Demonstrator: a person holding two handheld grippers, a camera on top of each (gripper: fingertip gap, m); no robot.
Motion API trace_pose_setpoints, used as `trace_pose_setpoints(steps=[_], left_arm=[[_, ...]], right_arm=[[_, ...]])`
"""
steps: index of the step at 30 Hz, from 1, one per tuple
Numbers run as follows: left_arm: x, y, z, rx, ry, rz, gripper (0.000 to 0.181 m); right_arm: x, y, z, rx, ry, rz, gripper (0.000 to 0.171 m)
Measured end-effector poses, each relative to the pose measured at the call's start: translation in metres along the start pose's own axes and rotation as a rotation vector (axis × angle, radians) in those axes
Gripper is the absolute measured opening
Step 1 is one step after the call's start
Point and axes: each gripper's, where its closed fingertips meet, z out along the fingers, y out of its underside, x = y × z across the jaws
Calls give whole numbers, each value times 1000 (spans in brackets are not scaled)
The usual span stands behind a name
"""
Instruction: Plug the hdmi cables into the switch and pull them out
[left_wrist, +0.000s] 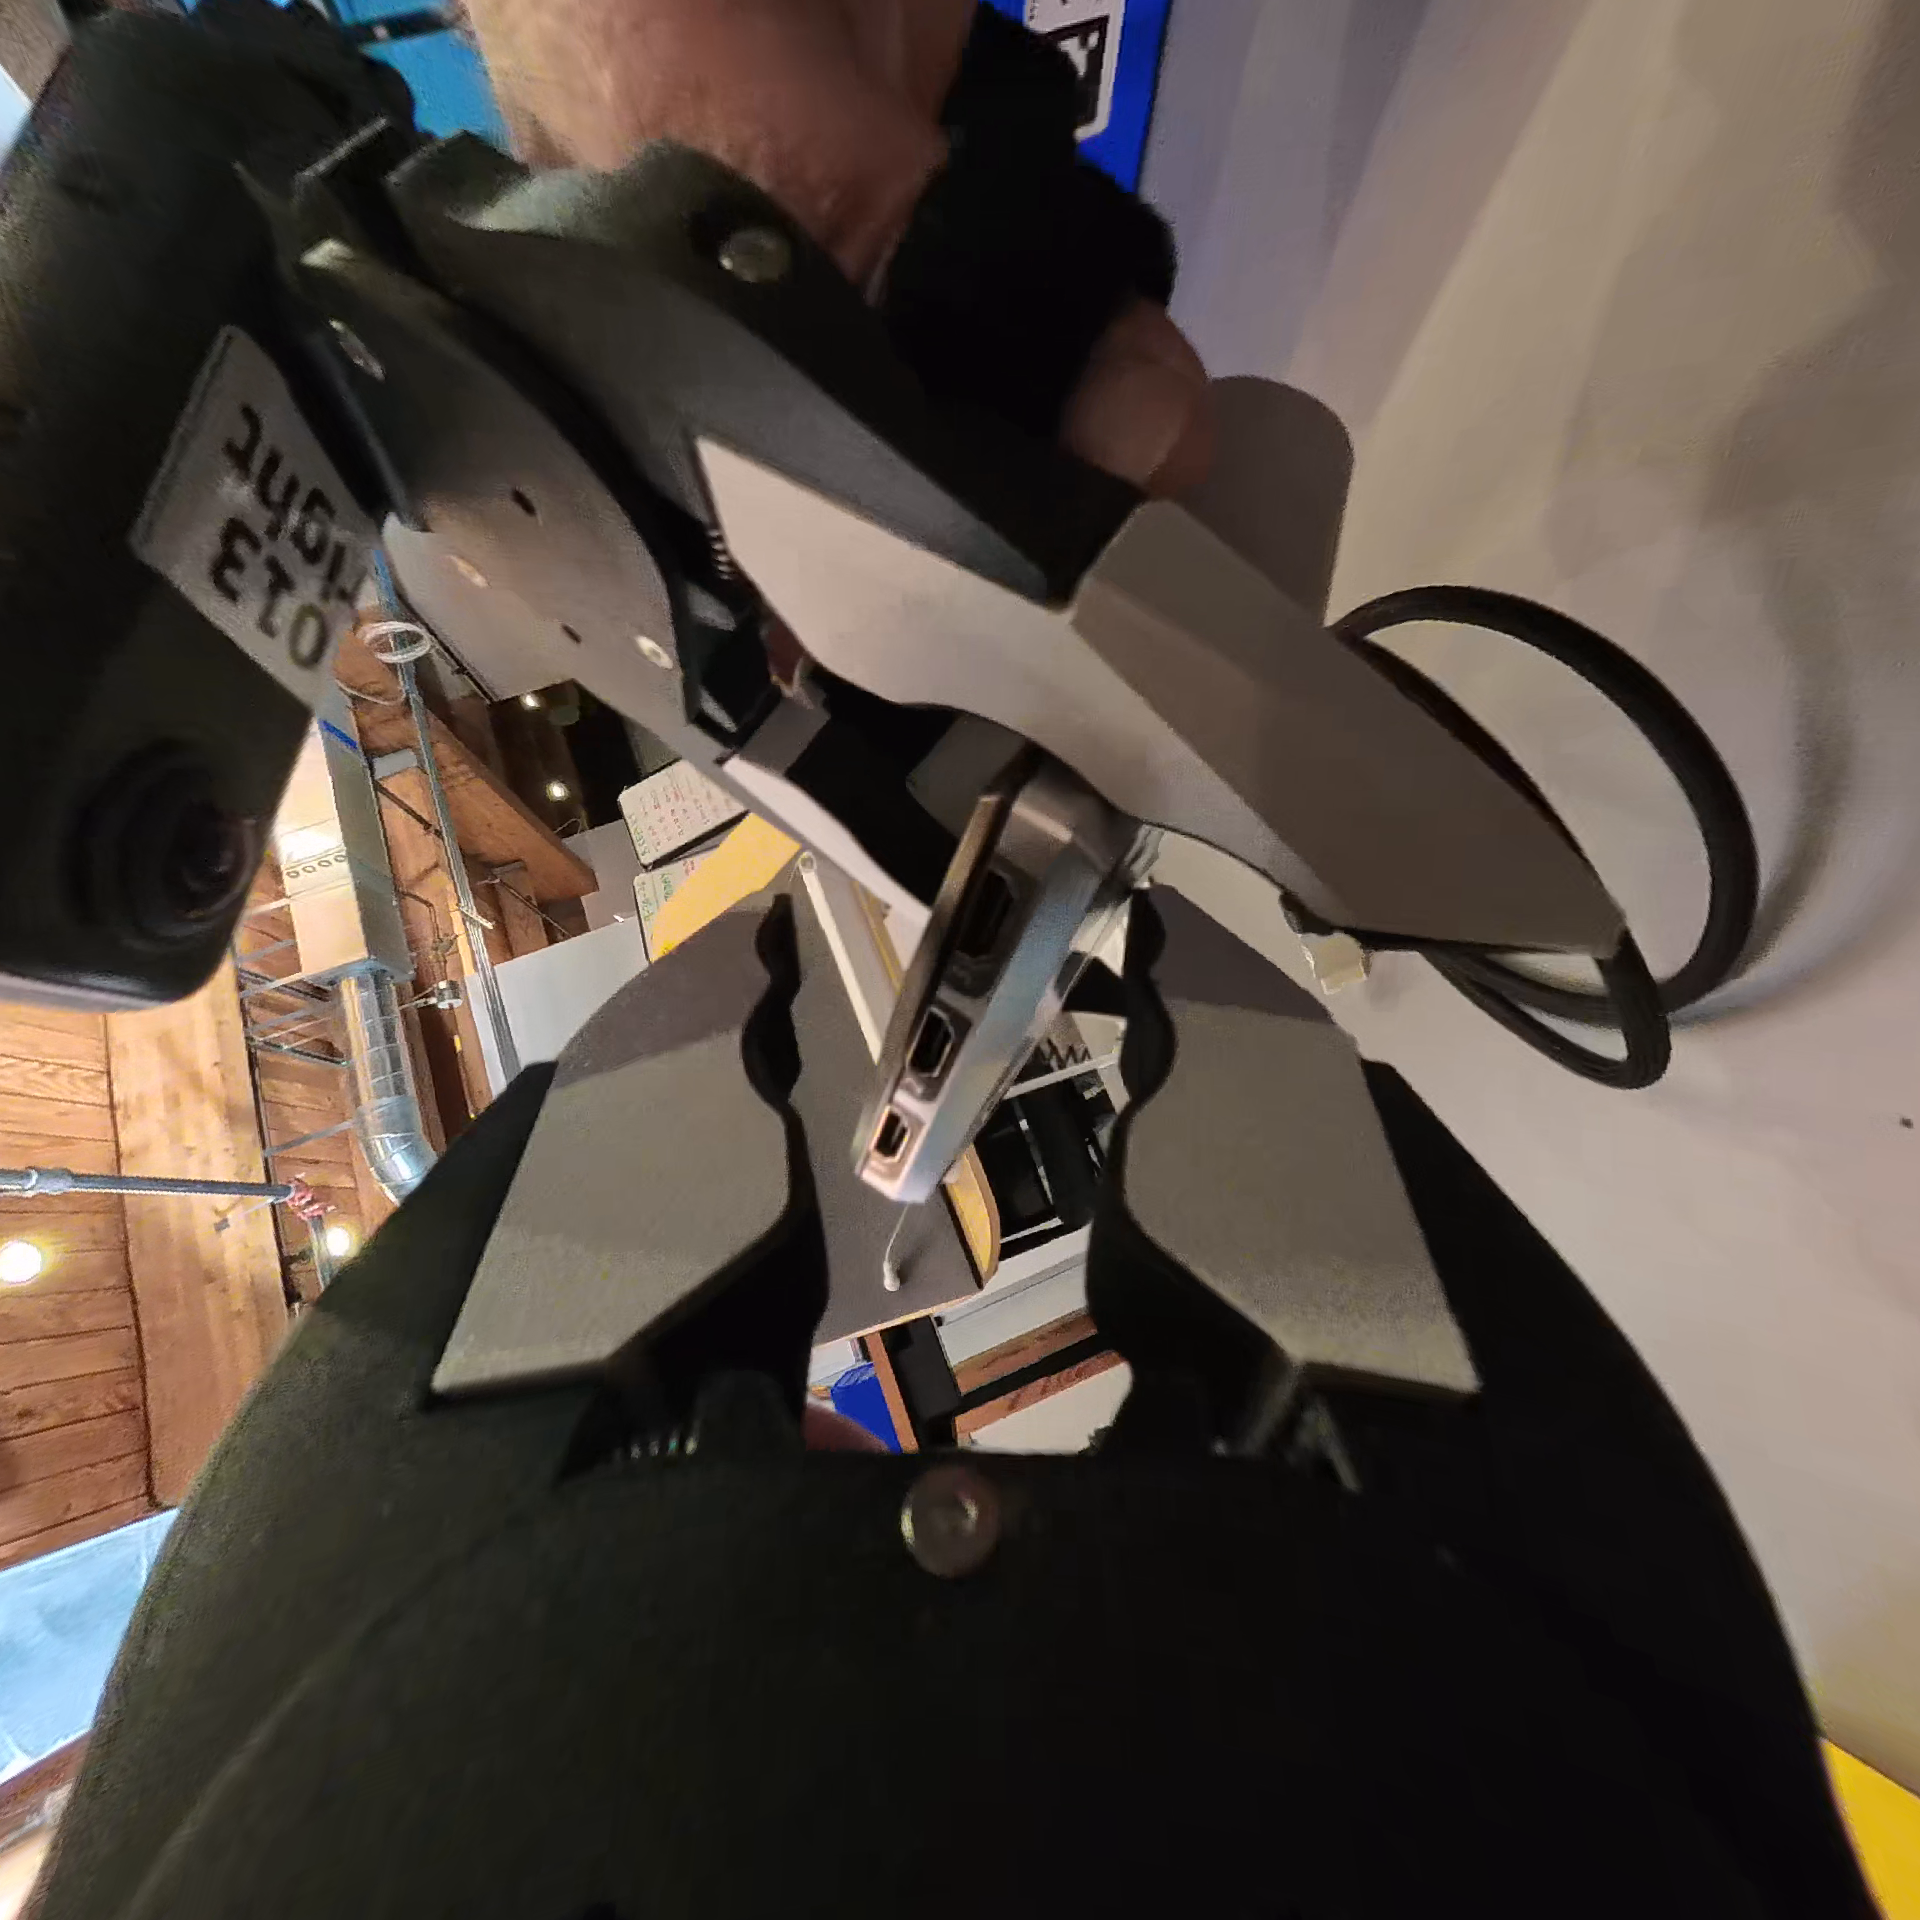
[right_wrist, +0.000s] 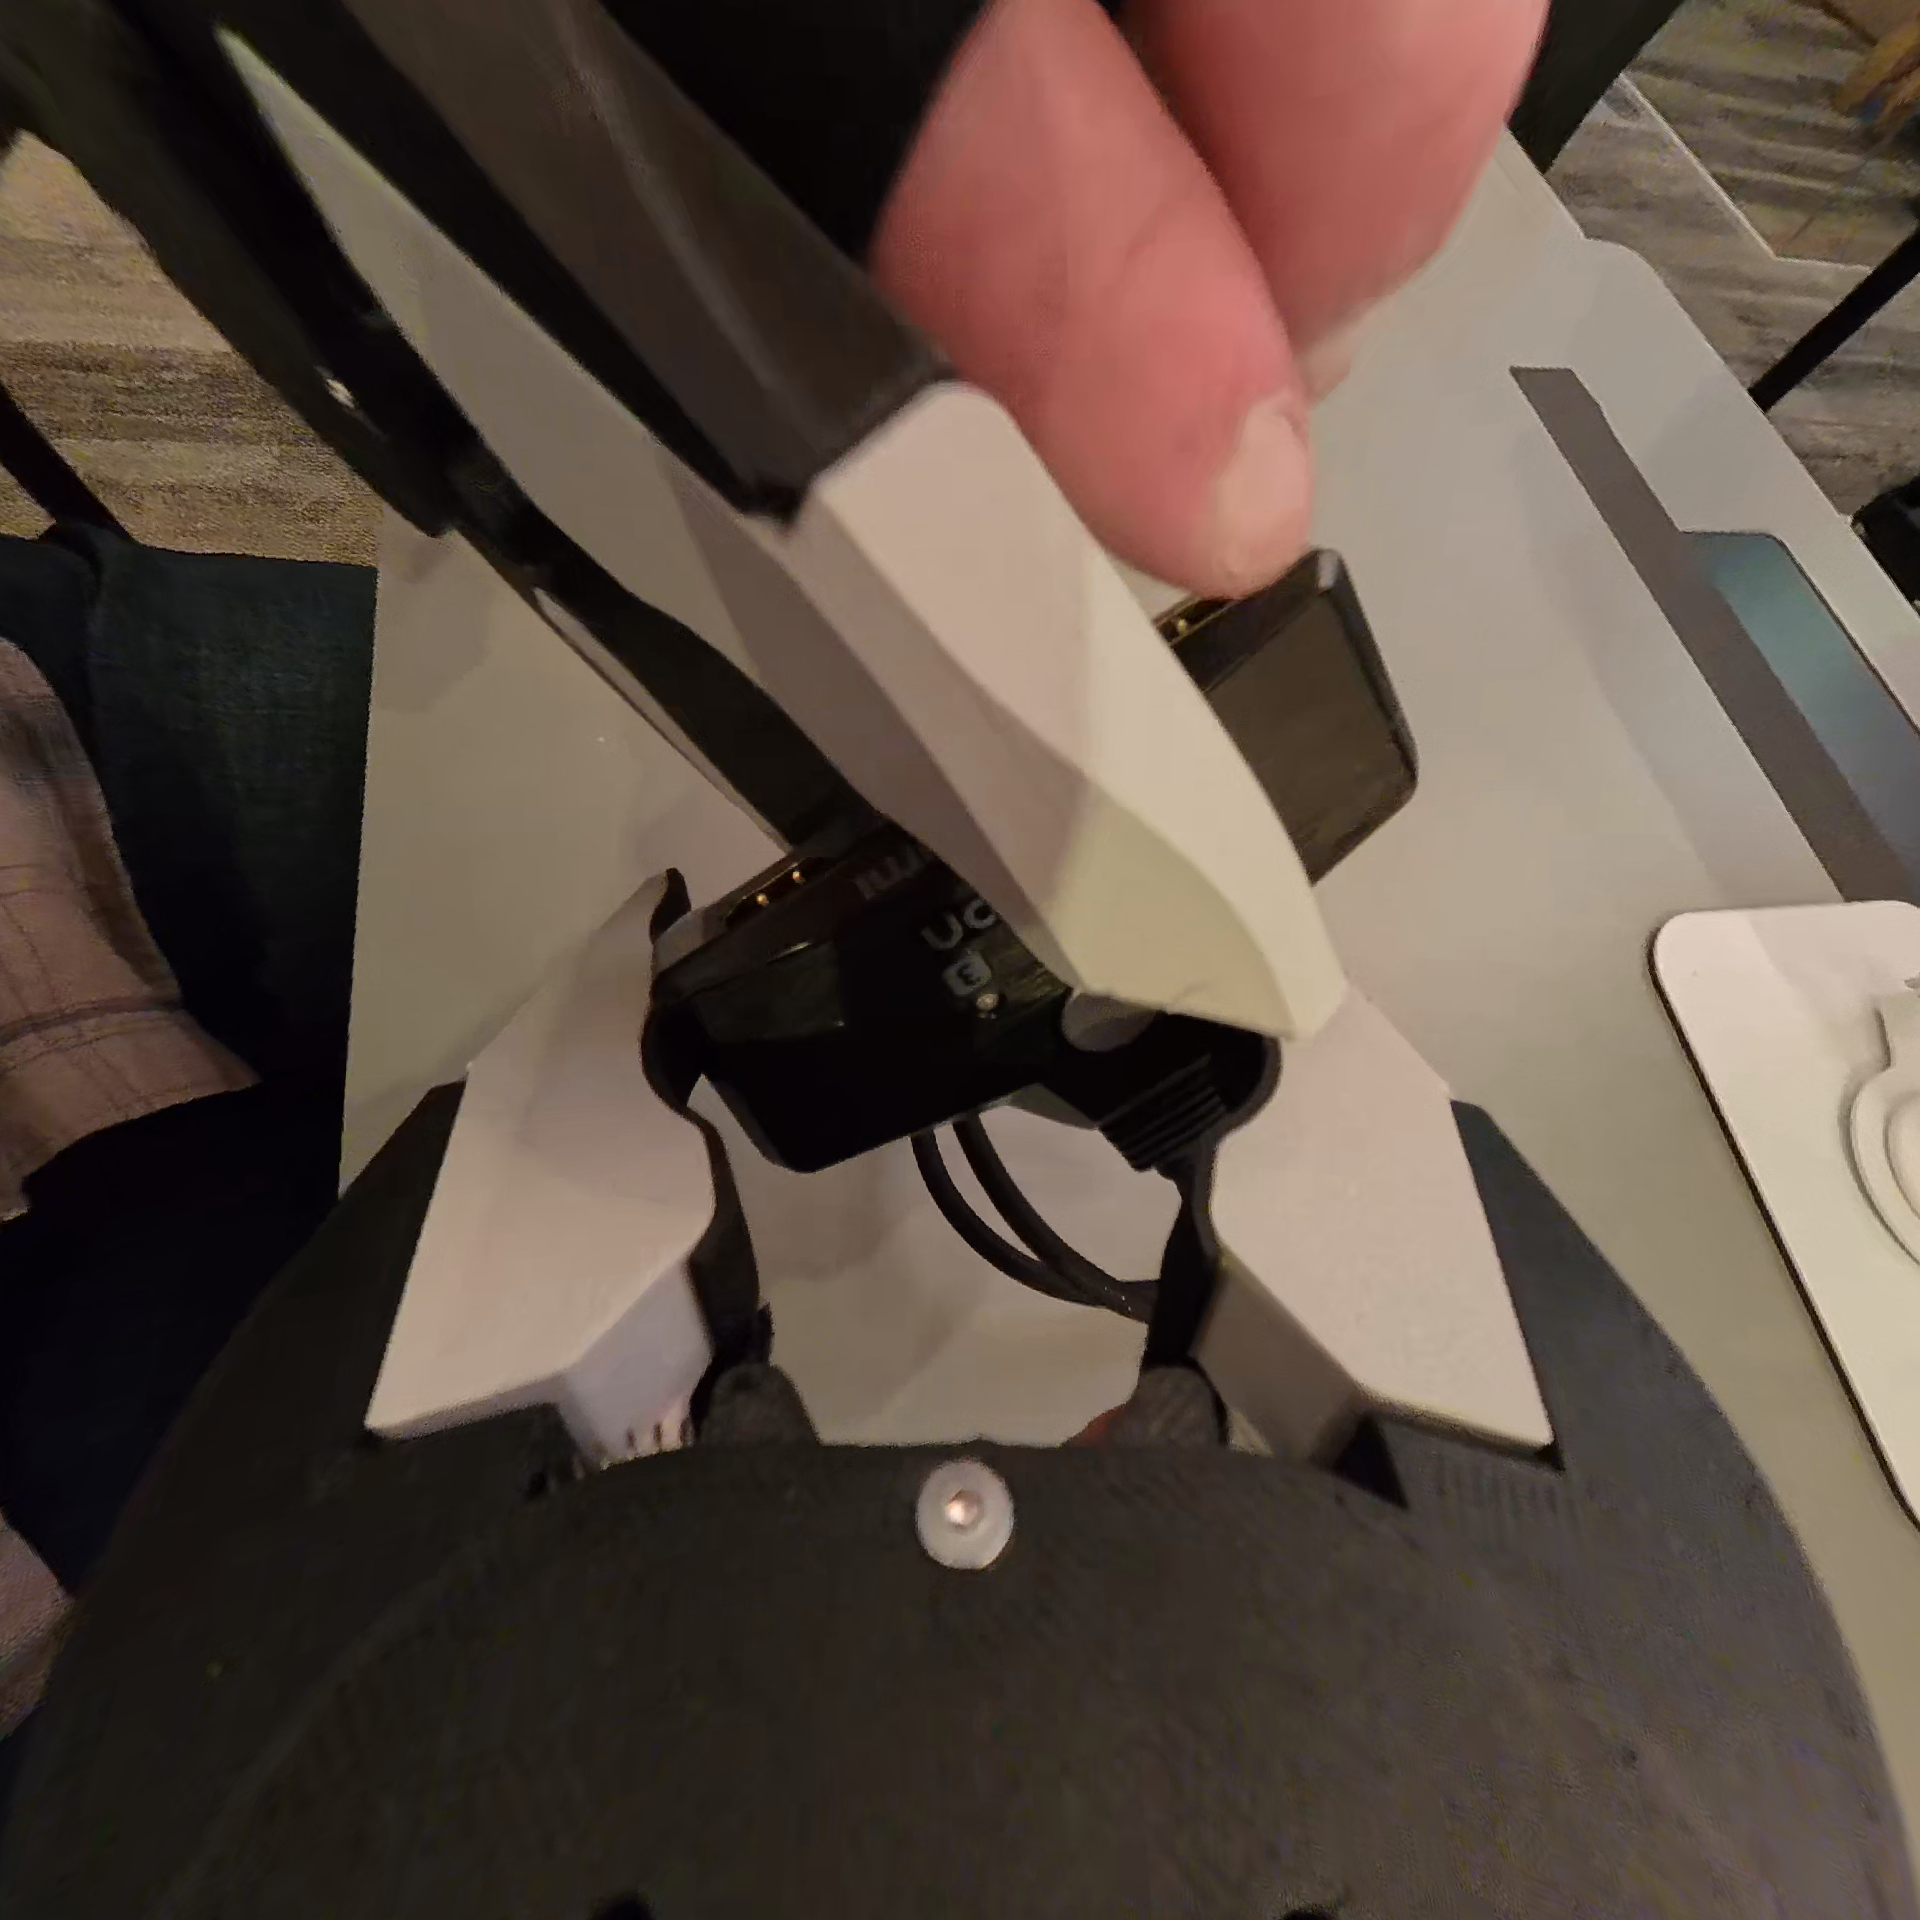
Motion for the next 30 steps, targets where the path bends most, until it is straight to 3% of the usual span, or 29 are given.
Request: trace_pose_setpoints(steps=[13, 24, 30], left_arm=[[11, 2, 5, -82, 8, 16, 39], [5, 1, -5, 43, -49, -8, 23], [9, -1, -10, 120, -34, 25, 23]], right_arm=[[7, 11, -1, -57, 12, 67, 98], [7, 5, -17, -22, -14, -16, 100], [13, 20, -26, -130, 48, -172, 92]])
